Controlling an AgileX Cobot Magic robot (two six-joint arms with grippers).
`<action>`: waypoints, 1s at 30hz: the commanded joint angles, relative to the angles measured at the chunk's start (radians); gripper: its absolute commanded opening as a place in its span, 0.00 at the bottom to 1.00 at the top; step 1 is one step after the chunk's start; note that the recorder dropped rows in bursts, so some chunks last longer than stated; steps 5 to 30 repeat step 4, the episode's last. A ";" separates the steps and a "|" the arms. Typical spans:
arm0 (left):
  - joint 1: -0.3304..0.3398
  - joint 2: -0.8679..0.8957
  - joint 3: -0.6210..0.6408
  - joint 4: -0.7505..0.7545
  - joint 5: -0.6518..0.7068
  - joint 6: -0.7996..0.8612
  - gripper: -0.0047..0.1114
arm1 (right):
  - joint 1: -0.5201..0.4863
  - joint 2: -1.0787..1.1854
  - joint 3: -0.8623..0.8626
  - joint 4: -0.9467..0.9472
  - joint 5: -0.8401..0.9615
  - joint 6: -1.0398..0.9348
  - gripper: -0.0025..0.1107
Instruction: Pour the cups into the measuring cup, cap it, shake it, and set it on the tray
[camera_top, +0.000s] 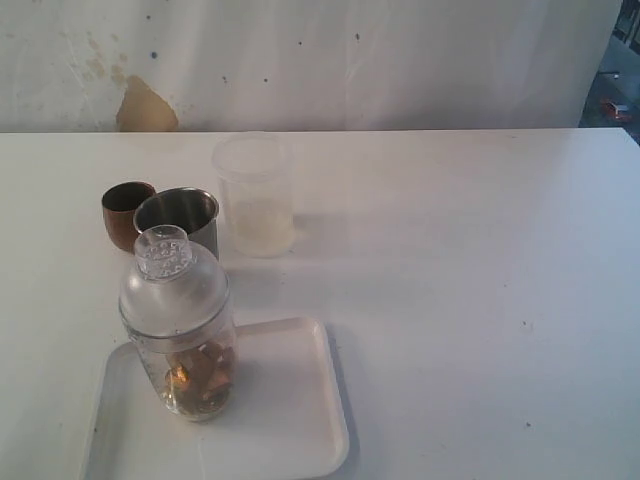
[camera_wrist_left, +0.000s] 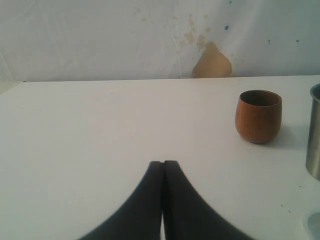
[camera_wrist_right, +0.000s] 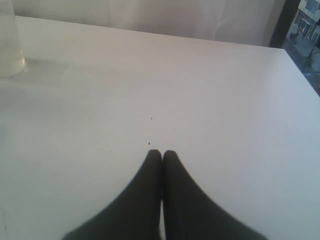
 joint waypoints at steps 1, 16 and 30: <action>-0.001 -0.003 0.005 0.005 -0.010 -0.001 0.04 | -0.006 -0.004 0.003 0.001 0.002 -0.005 0.02; -0.001 -0.003 0.005 0.005 -0.010 -0.001 0.04 | -0.006 -0.004 0.003 0.001 0.002 -0.013 0.02; -0.001 -0.003 0.005 0.005 -0.010 -0.001 0.04 | -0.006 -0.004 0.003 0.001 0.002 -0.013 0.02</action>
